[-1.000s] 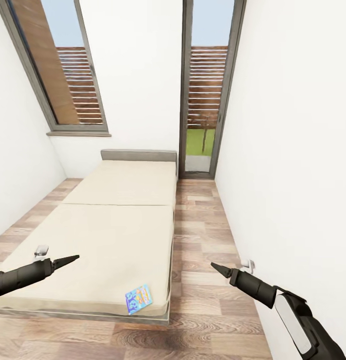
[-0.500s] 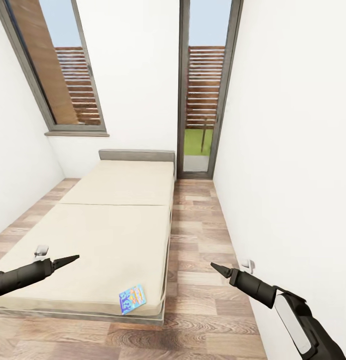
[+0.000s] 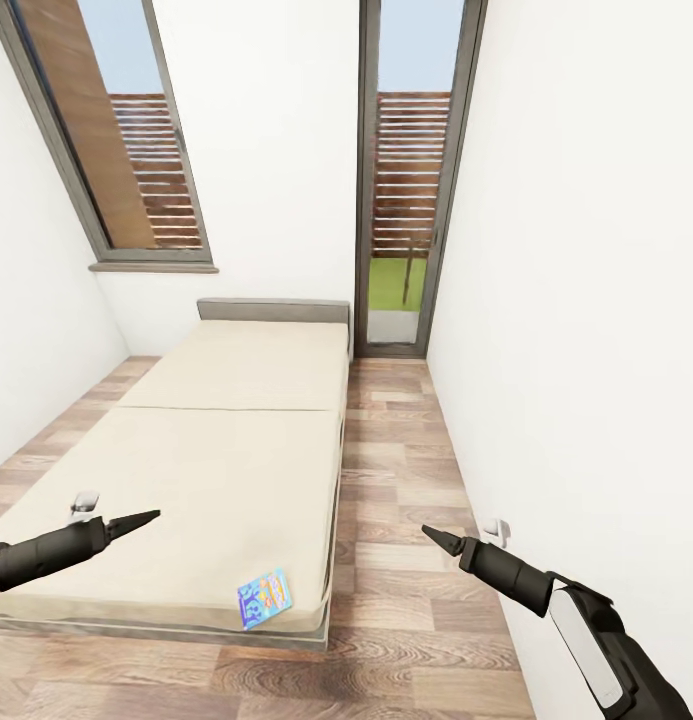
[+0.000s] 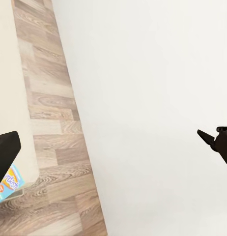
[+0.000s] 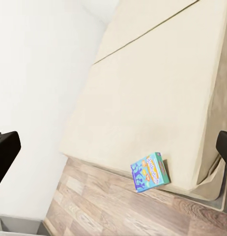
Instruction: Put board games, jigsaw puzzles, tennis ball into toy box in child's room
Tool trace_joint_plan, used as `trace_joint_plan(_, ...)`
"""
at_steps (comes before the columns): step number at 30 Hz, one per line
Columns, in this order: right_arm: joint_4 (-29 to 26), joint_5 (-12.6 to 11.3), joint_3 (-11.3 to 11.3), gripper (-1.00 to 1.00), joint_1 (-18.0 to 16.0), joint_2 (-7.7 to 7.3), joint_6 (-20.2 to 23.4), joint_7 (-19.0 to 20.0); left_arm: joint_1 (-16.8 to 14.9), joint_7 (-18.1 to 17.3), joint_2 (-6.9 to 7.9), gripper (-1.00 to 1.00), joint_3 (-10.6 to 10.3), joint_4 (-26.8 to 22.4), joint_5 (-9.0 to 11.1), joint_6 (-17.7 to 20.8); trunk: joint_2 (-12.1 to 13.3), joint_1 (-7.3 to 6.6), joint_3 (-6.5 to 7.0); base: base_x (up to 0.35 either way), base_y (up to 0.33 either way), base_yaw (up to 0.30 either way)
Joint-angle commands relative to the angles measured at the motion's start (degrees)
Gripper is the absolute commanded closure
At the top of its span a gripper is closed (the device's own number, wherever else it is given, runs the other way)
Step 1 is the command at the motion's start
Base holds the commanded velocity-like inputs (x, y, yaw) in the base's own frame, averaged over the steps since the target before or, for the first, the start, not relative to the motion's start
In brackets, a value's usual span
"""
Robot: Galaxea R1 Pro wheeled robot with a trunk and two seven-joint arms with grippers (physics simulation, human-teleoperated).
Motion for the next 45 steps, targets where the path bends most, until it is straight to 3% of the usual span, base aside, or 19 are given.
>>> trace_joint_plan(1, -0.01, -0.37, -0.03, -1.00, -0.04, 0.00, 0.46, 0.03, -0.07, -0.16, -0.03, -1.00, 0.13, -0.02, -0.38, 0.65, -0.53, 0.25, -0.29, 0.000, 0.000, 0.000)
trace_joint_plan(4, -0.01, -0.37, 0.00, -1.00, -0.04, 0.00, 0.46, 0.03, -0.07, 1.45, -0.12, -1.00, 0.10, 0.06, -0.35, 0.87, -1.73, 0.91, -0.83, 0.000, 0.000, 0.000)
trace_joint_plan(18, 1.17, -0.53, -0.14, -1.00, -0.04, 0.08, 1.28, -1.35, -0.07, 11.41, -0.84, -1.00, 0.24, 4.84, -0.23, 1.12, -1.73, 0.91, -0.83, 0.000, 0.000, 0.000)
trace_joint_plan(26, 1.35, -0.47, -0.15, -1.00, -0.04, 0.11, 2.33, -1.51, -0.15, 16.42, -1.82, -1.00, 0.27, 6.97, -0.23, 1.10, -4.94, 2.67, -2.27, 0.000, 0.000, 0.000)
trace_joint_plan(27, 1.32, -0.46, -0.16, -1.00, -0.04, 0.13, 2.48, -1.54, -0.37, 19.48, -2.49, -1.00, 0.26, 7.61, -0.24, 1.07, -5.34, 2.89, -2.45, 0.000, 0.000, 0.000)
trace_joint_plan(32, 1.33, -0.44, -0.18, -1.00, -0.04, 0.14, 2.50, -1.75, -0.48, 23.39, -2.81, -1.00, 0.26, 7.94, -0.19, 1.00, -7.35, 3.99, -3.35, 0.000, 0.000, 0.000)
trace_joint_plan(45, 1.38, -0.45, -0.12, -1.00, -0.04, 0.52, 2.47, -4.36, -0.59, 25.43, -3.02, -1.00, 0.26, 9.89, -0.29, 0.43, -12.56, 6.84, -5.68, 0.000, 0.000, 0.000)
